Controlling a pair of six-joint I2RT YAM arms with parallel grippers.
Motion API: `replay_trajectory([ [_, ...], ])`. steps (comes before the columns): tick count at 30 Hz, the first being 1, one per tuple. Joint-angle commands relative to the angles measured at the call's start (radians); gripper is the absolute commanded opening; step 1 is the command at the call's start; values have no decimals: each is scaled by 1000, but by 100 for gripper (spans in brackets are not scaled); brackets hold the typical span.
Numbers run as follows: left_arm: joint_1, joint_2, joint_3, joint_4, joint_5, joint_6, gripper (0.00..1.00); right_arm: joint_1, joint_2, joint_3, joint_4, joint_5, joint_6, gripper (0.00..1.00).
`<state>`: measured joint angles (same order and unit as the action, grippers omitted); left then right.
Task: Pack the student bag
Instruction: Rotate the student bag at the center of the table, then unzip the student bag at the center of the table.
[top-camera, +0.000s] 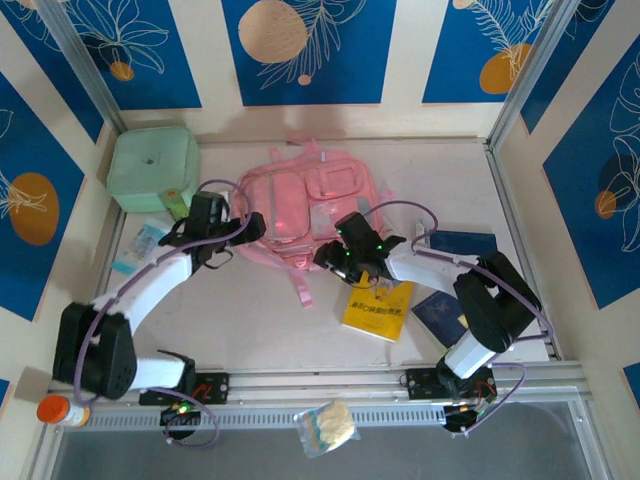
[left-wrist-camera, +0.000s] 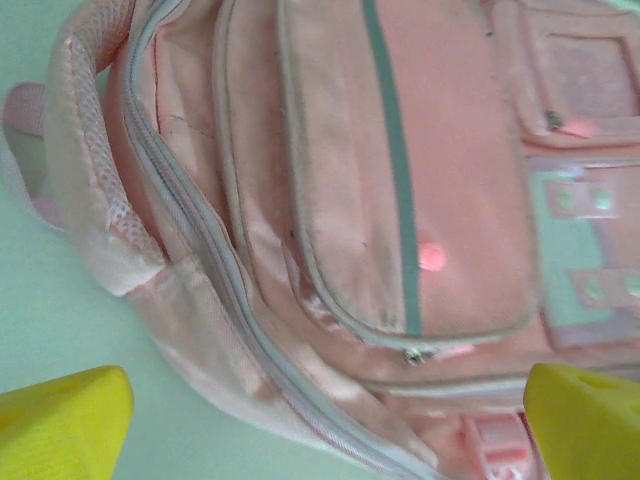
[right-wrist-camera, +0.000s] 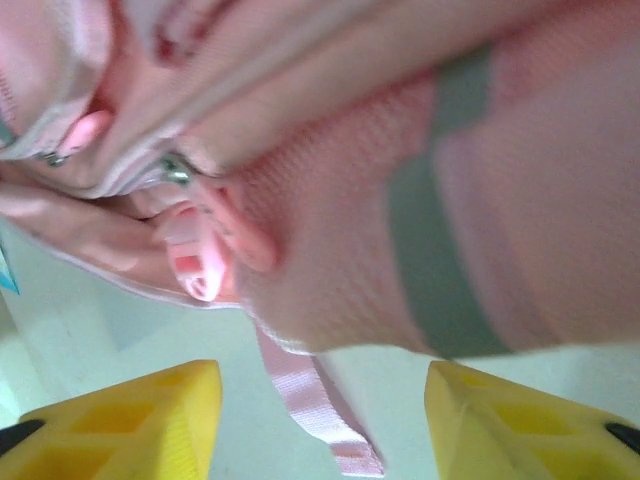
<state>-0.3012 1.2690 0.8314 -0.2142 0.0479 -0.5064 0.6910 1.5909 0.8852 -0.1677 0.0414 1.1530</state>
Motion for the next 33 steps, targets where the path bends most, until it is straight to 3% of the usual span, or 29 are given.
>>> replay_trajectory([
  [1,-18,-86,-82,-51,81,-61,99,2,-22,-26,17,1,91,62],
  [5,-70,-155,-148,-31,114,-120,96,-7,17,-23,80,-9,120,67],
  [10,-178,-183,-185,-19,92,-127,94,-10,82,37,82,24,120,65],
  [15,-267,-145,-198,18,85,-83,93,-34,150,66,75,31,157,49],
  [22,-332,-50,-226,173,111,38,87,-38,154,78,102,9,152,9],
  [26,-364,13,-195,191,106,126,84,-35,113,115,68,-23,121,0],
  [33,-387,18,-219,287,101,194,72,-31,32,138,43,-75,118,0],
])
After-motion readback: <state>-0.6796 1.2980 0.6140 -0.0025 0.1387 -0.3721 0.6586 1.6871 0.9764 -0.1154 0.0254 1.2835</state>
